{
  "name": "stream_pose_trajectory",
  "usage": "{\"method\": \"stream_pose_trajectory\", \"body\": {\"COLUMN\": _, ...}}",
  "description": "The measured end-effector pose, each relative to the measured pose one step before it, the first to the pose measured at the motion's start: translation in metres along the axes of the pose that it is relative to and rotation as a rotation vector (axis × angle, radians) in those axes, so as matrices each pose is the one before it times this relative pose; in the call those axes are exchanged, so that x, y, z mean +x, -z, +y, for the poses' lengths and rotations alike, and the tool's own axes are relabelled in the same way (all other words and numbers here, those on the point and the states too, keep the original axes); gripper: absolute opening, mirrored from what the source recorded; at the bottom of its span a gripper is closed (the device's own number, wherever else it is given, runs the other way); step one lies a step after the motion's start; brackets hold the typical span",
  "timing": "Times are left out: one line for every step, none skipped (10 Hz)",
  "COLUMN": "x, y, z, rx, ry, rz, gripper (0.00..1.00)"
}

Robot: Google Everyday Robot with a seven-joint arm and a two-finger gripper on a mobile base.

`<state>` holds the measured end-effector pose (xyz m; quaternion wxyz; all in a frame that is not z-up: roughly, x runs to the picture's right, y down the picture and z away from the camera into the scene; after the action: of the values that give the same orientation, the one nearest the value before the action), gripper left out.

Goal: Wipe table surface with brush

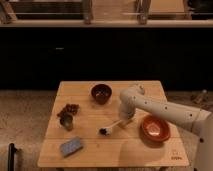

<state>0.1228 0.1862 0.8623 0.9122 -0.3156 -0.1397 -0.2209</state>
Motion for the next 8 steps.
{"method": "stream_pose_trajectory", "body": {"x": 0.01770, "y": 0.00593, "z": 0.00442, "rx": 0.00953, "ry": -0.03706, "rz": 0.00848, "gripper": 0.00}}
{"method": "stream_pose_trajectory", "body": {"x": 0.01353, "y": 0.00864, "z": -0.00478, "rx": 0.02100, "ry": -0.02931, "rz": 0.00935, "gripper": 0.00}}
{"method": "stream_pose_trajectory", "body": {"x": 0.00438, "y": 0.00442, "z": -0.00492, "rx": 0.01265, "ry": -0.01044, "rz": 0.00432, "gripper": 0.00}}
{"method": "stream_pose_trajectory", "body": {"x": 0.00428, "y": 0.00614, "z": -0.00703, "rx": 0.01702, "ry": -0.01327, "rz": 0.00600, "gripper": 0.00}}
{"method": "stream_pose_trajectory", "body": {"x": -0.00122, "y": 0.00432, "z": -0.00858, "rx": 0.01362, "ry": -0.00258, "rz": 0.00463, "gripper": 0.00}}
{"method": "stream_pose_trajectory", "body": {"x": -0.00532, "y": 0.00199, "z": -0.00805, "rx": 0.00737, "ry": 0.00744, "rz": 0.00382, "gripper": 0.00}}
{"method": "stream_pose_trajectory", "body": {"x": -0.01001, "y": 0.00089, "z": -0.00862, "rx": 0.00460, "ry": 0.01437, "rz": 0.00253, "gripper": 0.00}}
{"method": "stream_pose_trajectory", "body": {"x": -0.01177, "y": -0.00091, "z": -0.00684, "rx": -0.00068, "ry": 0.02168, "rz": 0.00426, "gripper": 0.00}}
